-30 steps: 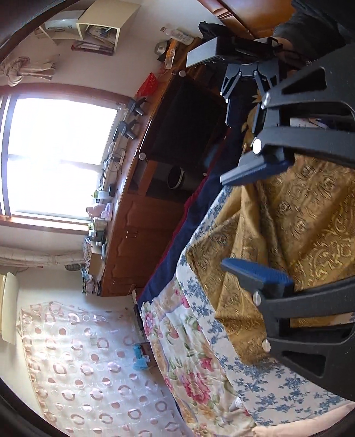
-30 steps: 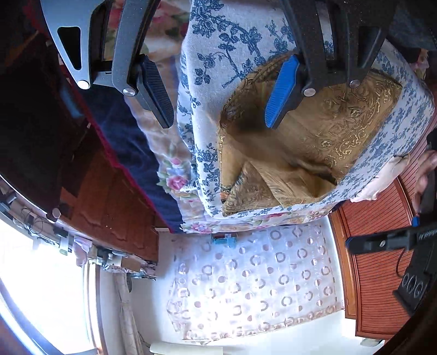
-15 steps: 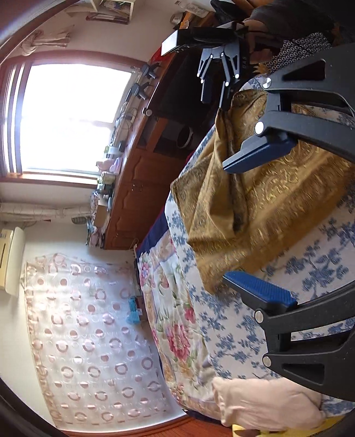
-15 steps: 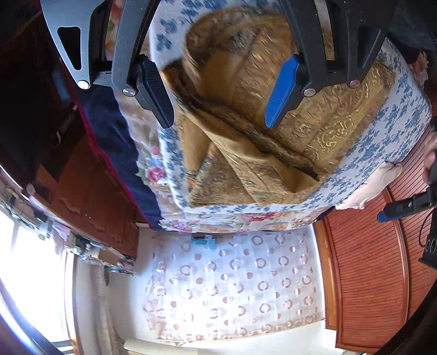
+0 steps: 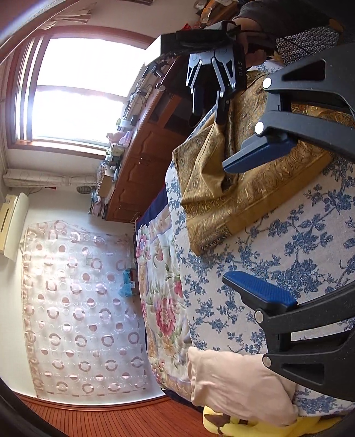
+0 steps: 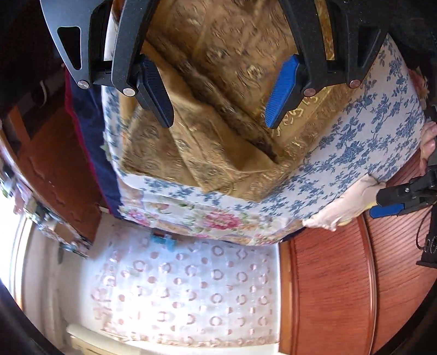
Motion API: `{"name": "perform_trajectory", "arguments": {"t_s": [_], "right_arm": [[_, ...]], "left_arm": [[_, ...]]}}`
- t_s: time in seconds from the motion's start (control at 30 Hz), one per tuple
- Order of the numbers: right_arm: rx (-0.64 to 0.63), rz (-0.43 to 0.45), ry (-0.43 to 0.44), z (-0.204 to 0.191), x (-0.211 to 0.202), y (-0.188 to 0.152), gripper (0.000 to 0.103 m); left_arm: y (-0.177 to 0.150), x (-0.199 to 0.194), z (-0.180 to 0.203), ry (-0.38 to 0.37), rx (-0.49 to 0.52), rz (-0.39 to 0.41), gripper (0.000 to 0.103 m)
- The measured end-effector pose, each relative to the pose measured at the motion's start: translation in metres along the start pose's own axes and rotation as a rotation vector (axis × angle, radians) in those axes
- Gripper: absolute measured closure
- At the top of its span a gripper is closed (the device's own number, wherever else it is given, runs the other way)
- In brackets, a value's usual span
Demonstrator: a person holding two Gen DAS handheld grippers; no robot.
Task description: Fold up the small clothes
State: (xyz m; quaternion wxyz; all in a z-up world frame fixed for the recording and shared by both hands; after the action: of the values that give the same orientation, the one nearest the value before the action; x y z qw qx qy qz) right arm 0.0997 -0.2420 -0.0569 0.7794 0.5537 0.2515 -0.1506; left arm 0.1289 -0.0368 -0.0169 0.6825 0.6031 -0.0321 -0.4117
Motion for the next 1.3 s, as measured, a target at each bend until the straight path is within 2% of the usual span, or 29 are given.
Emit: {"name": "perform_trajectory", "arguments": {"t_s": [0.27,0.47,0.6,0.73,0.8,0.87,0.93,1.03,1.17,1.27,1.3], "right_arm": [[-0.102,-0.106,0.038,-0.003,0.046,0.015,0.031],[-0.155,-0.152,0.062,-0.010,0.067,0.018,0.031],[-0.229,-0.163,0.009,-0.015,0.078,0.018,0.031],[-0.238,-0.140,-0.031,-0.017,0.085,0.022,0.032],[-0.229,-0.135,-0.040,-0.016,0.089,0.024,0.047],[-0.221,-0.144,-0.025,-0.016,0.095,0.024,0.079],[-0.215,-0.128,-0.017,-0.014,0.094,0.026,0.092],[-0.177,-0.103,-0.031,-0.002,0.089,0.036,0.093],[-0.085,-0.066,-0.109,0.027,0.087,0.054,0.094],[0.025,-0.118,-0.171,0.058,0.104,0.063,0.093],[0.060,-0.148,-0.178,0.067,0.112,0.064,0.089]], "left_arm": [[-0.009,0.002,-0.010,-0.007,-0.029,-0.004,0.028],[-0.015,0.010,-0.009,-0.021,-0.042,-0.021,0.028],[-0.019,0.013,-0.008,-0.026,-0.047,-0.030,0.028],[-0.022,0.016,-0.006,-0.032,-0.047,-0.036,0.028],[-0.023,0.018,-0.004,-0.036,-0.045,-0.043,0.028],[-0.026,0.021,-0.004,-0.038,-0.044,-0.050,0.028],[-0.028,0.024,-0.003,-0.041,-0.045,-0.058,0.028],[-0.030,0.025,-0.001,-0.046,-0.046,-0.064,0.028],[-0.031,0.027,0.000,-0.051,-0.047,-0.070,0.028],[-0.031,0.029,0.000,-0.052,-0.046,-0.073,0.028],[-0.031,0.029,0.000,-0.052,-0.046,-0.074,0.028]]}}
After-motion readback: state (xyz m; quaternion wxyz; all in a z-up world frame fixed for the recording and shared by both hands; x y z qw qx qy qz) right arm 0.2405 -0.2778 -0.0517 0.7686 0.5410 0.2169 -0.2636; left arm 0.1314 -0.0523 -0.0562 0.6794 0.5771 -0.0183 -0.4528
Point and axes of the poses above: each gripper's, at about its wrist camera, not at the fingertips, and x roughly the way its jaws point, z to its right, y to its top, the point moved 2 cm from there along x, roughly the way its jaws point, and after that the axes turned 15 degrees about -y, right-handed, at the moved point
